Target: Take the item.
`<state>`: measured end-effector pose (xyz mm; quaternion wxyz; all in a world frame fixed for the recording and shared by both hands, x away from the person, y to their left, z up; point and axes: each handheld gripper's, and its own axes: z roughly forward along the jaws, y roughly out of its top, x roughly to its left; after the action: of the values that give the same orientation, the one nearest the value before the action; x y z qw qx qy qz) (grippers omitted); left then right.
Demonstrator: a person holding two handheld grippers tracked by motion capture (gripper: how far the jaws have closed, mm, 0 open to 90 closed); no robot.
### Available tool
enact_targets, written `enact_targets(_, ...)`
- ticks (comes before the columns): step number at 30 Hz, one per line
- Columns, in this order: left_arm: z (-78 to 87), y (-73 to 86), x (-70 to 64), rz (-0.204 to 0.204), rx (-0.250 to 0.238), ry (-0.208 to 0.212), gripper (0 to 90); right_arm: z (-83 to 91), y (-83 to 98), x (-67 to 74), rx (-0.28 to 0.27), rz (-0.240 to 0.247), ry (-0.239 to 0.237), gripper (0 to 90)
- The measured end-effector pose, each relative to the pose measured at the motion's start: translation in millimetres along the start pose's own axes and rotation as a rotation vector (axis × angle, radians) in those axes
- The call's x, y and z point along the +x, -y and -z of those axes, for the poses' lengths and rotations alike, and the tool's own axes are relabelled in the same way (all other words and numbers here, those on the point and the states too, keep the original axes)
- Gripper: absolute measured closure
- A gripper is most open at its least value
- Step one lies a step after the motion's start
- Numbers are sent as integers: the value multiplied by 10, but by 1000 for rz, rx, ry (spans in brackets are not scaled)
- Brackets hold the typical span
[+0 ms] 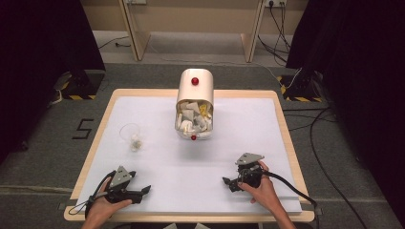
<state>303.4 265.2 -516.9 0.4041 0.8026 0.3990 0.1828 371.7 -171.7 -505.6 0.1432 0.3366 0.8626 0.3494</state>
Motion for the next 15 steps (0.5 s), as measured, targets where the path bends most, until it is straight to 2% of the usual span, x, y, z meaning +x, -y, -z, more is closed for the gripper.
enact_targets(3,30,67,-21,9,-33,-15,170,0,0,0,0,0,0,5)
enact_targets(7,48,116,-23,13,-61,-11,170,0,0,0,0,-1,0,5)
enact_targets(11,55,140,-33,9,-72,-14,168,0,0,0,0,-1,0,5)
enact_targets(15,61,157,-12,0,-81,5,160,0,0,1,0,0,0,6)
